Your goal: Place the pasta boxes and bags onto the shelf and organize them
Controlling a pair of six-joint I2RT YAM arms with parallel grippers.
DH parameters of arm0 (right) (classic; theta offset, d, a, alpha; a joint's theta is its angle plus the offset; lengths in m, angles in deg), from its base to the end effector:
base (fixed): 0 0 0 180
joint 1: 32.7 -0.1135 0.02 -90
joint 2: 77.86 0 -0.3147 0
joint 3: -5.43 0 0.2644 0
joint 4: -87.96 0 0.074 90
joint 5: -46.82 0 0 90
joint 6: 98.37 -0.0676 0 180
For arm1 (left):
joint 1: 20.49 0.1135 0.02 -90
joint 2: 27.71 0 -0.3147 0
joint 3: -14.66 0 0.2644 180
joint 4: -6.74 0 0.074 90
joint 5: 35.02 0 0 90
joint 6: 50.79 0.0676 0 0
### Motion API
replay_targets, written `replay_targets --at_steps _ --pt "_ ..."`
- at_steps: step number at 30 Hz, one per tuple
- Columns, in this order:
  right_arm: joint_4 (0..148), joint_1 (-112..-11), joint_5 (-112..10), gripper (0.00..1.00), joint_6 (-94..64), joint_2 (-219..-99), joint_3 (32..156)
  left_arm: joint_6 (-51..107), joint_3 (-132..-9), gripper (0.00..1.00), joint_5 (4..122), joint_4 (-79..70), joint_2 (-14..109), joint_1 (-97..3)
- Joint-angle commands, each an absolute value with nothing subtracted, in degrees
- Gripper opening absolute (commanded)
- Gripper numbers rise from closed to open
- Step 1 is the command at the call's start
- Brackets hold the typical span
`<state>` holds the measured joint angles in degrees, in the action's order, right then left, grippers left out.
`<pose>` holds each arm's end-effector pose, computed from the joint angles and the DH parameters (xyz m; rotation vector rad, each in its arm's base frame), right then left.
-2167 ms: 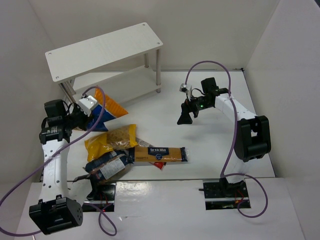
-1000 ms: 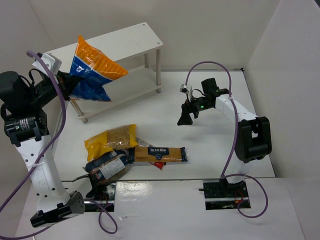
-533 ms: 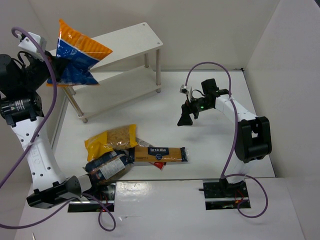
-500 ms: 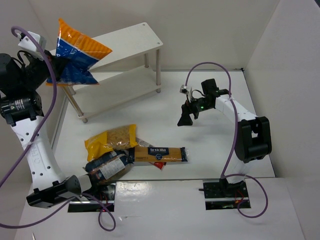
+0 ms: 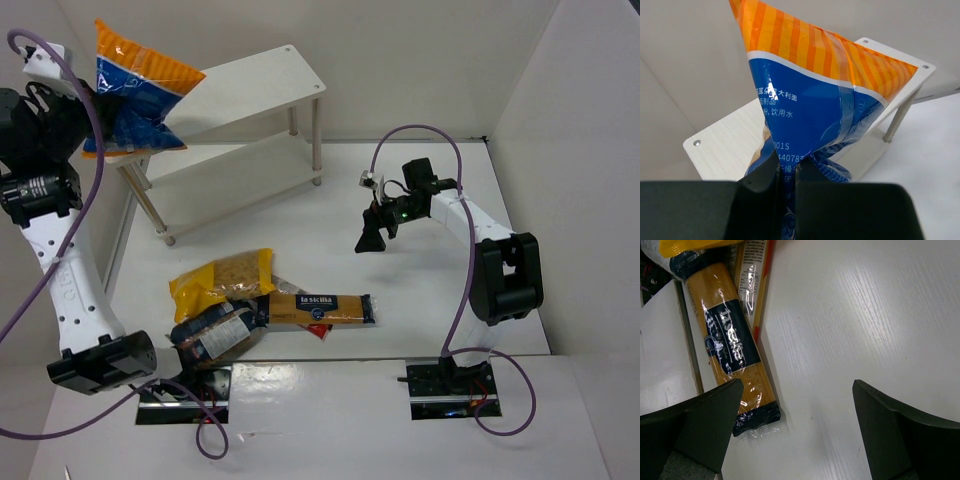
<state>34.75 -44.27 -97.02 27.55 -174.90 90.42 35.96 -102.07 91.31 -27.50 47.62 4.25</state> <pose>0.3464 0.1266 0.2672 -1.1784 2.0328 1.0511 0.2584 0.0750 0.6088 0.1642 1.4629 -0.1532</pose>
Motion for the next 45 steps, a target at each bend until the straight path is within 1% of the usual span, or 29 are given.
replay_targets --at_steps 1,11,18,28,29,31,32,35,36,39,40,41,44,45 --pt "34.33 -43.86 -98.55 0.98 28.8 -175.24 90.44 34.02 -103.32 0.0 88.2 -14.73 48.49 4.65" --pt "34.33 -43.33 -98.55 0.98 28.8 -174.72 90.44 34.02 -105.07 0.0 87.67 -14.46 53.33 4.65" --pt "33.8 -42.8 -98.55 0.98 29.33 -174.72 90.44 39.64 -103.13 0.0 83.55 -15.6 56.04 1.84" --pt "33.8 -42.8 -98.55 0.98 29.86 -174.72 90.44 41.32 -103.13 0.0 80.03 -17.18 59.3 0.08" --pt "33.8 -42.8 -98.55 0.98 29.86 -174.72 90.44 41.32 -102.52 0.01 80.02 -17.18 59.3 0.08" --pt "33.8 -42.8 -98.55 0.98 29.86 -174.72 90.44 41.93 -102.52 0.09 80.02 -17.18 59.3 0.08" --pt "33.28 -42.8 -98.55 0.98 29.86 -174.72 90.44 41.93 -102.0 0.09 80.02 -17.71 59.3 0.08" --pt "33.27 -42.8 -98.55 0.98 30.39 -174.72 90.44 42.46 -101.99 0.21 80.02 -18.42 58.78 -0.44" --pt "33.27 -42.8 -98.55 0.98 30.39 -174.72 90.44 42.46 -102.6 0.3 80.02 -18.94 58.78 -0.45" --pt "32.75 -42.8 -98.55 0.98 30.39 -174.72 90.44 42.99 -103.92 0.48 80.02 -20.6 58.25 -0.45" --pt "32.75 -42.8 -98.55 0.98 30.39 -174.72 90.44 42.99 -104.62 0.6 80.02 -21.48 58.25 -0.45" --pt "32.75 -42.8 -98.55 0.98 30.39 -174.72 90.44 43.51 -105.15 0.66 80.02 -21.49 57.73 -0.45" --pt "32.75 -42.8 -99.08 0.98 30.91 -174.2 90.44 44.04 -105.15 0.77 79.5 -22.02 56.67 -0.45" --pt "32.75 -42.8 -99.08 0.98 30.91 -174.19 90.44 44.04 -105.76 0.77 79.5 -22.63 56.67 -0.45"
